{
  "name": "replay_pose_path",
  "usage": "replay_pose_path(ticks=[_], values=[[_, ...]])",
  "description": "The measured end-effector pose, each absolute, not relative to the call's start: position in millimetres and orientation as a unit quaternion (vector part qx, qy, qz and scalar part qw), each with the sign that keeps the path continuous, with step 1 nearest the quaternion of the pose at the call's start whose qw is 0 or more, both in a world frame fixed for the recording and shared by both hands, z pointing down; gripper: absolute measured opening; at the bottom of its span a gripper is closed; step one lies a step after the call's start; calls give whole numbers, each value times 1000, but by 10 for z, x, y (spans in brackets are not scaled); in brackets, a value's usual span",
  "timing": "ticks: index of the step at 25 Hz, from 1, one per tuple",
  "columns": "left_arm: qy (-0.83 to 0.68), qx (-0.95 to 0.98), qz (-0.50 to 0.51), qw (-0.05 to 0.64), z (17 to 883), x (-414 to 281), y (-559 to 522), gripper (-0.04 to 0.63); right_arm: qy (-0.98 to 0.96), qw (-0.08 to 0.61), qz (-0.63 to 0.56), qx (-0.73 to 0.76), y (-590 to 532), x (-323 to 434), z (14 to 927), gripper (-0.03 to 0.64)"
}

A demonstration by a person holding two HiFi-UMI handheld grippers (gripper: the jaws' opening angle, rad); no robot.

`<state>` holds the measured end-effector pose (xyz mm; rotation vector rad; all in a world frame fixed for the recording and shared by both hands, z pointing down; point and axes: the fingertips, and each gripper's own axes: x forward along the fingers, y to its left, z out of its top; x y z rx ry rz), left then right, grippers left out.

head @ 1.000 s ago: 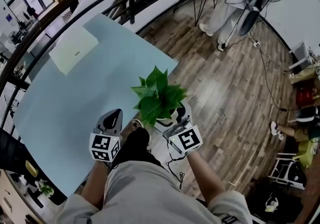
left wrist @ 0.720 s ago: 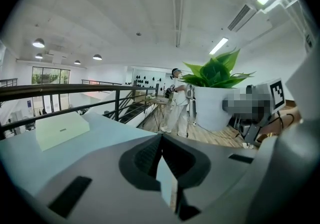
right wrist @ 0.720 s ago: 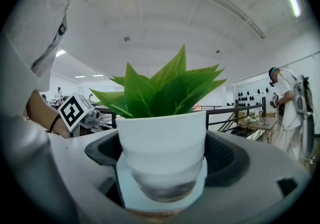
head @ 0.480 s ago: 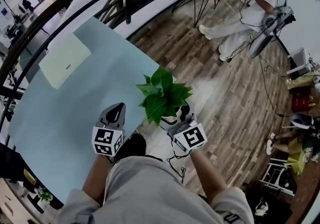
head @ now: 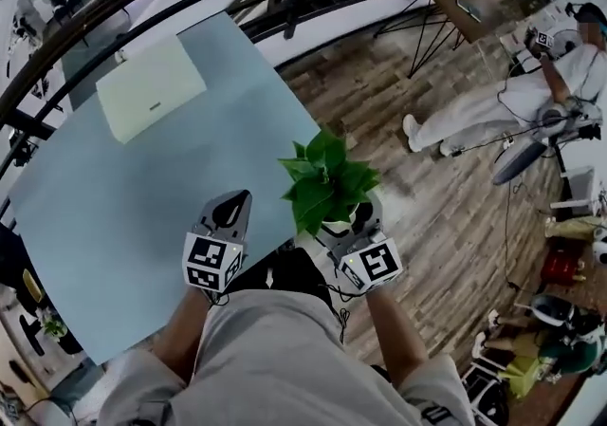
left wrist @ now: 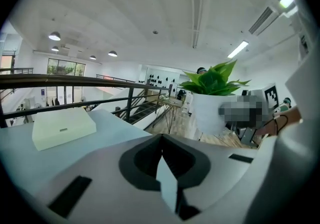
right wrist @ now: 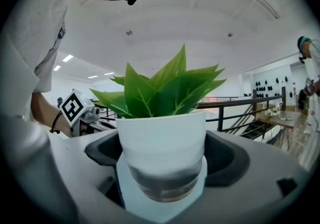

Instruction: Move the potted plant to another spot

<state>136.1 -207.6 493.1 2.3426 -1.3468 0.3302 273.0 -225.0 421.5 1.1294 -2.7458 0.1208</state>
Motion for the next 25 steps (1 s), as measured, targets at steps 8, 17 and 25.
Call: replay_pose_path(ticks=[8,17,25], values=[[-594,763,108,229,5082,992,-2545,12,-963,89,50,248,-3077,2306,4396,500],[-686,677,116,240,5246,997,-2811,12,-985,104,65,117,-3703,2174,4789,500],[-729,612,114,283,5596,968,-2714,12,-987,132,86,30,-3801,1921,5252,500]])
